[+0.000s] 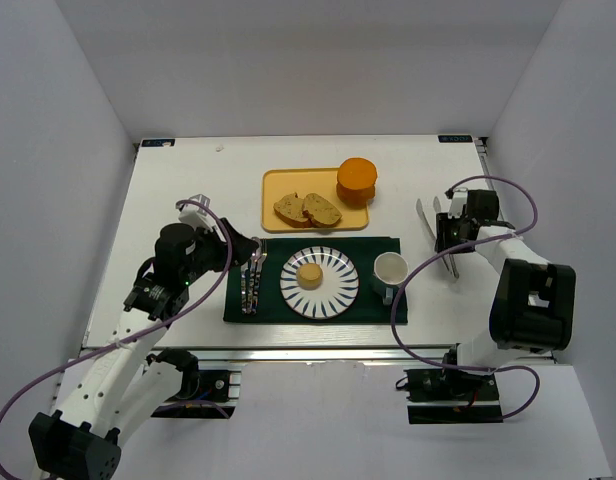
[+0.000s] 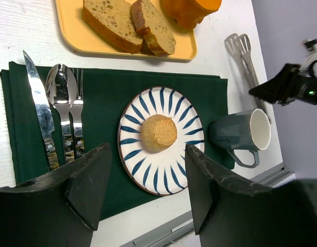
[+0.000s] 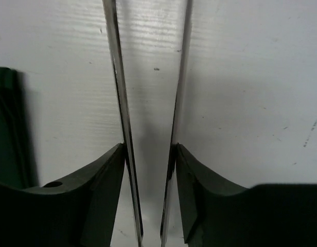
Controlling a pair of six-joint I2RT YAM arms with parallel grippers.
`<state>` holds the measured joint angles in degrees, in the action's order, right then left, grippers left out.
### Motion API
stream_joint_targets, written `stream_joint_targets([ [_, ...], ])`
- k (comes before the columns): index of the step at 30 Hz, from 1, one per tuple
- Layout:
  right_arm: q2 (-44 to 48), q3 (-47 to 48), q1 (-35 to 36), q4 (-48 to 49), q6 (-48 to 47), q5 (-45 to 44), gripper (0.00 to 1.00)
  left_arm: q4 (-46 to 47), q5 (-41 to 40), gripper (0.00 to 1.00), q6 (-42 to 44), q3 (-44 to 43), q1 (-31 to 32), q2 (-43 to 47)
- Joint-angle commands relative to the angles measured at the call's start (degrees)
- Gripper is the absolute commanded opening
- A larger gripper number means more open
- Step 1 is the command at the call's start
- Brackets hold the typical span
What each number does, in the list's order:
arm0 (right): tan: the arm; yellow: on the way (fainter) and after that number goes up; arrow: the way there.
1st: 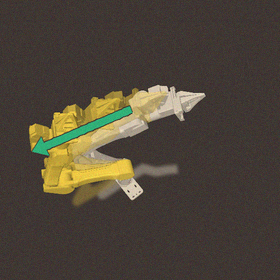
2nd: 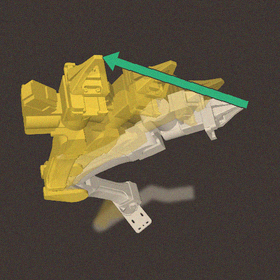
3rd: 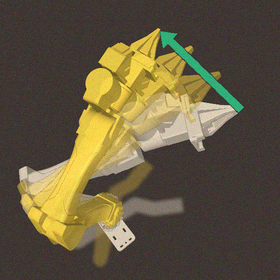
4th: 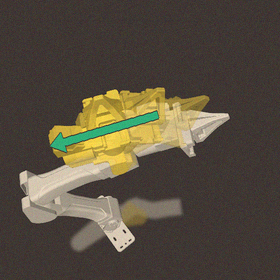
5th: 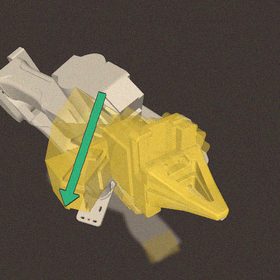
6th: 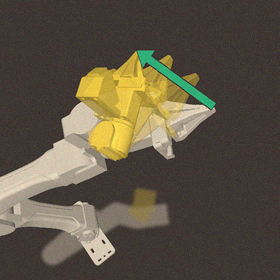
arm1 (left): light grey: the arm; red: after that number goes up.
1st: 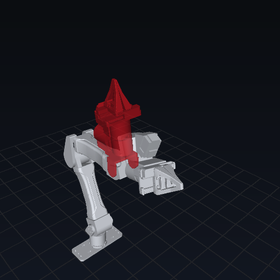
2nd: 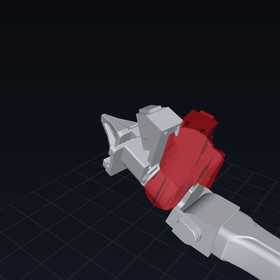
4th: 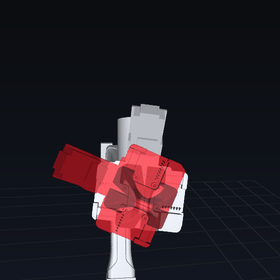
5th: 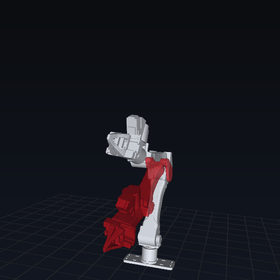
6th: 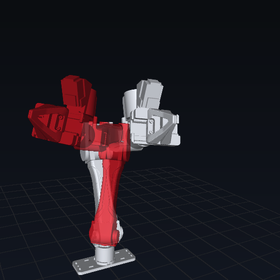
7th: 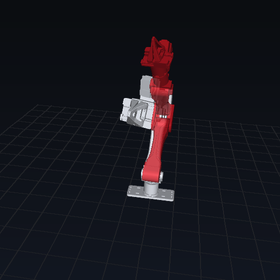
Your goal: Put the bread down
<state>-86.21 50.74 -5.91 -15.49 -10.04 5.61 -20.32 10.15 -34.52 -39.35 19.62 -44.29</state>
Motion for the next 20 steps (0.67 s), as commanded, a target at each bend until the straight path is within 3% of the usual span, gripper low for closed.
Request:
stream_joint_targets([
  [1, -2.7, -0.6, 0.0, 4.0, -2.7, -0.5, 0.50, 2.5, 1.4, 0.68, -0.7, 0.4, 0.1, -0.4],
  [6, -3.7, -1.1, -0.2, 1.7, -7.2, 0.8, 0.67, 3.5, 1.7, 0.68, -1.2, 0.9, 0.0, -1.0],
  [10, 1.6, 0.2, -0.4, 0.0, -10.2, 2.6, 0.89, 3.6, 1.6, 0.69, -1.2, 0.5, 0.0, -1.5],
  [15, 5.8, 9.8, -0.2, -5.2, -8.4, 5.6, 0.89, 3.0, 1.2, 0.69, -1.0, -0.2, 0.0, -1.6],
  [20, 6.9, 18.1, 0.6, -7.4, -5.4, 14.2, 0.90, 3.8, 1.9, 0.69, -1.2, 0.2, 0.0, -2.5],
])
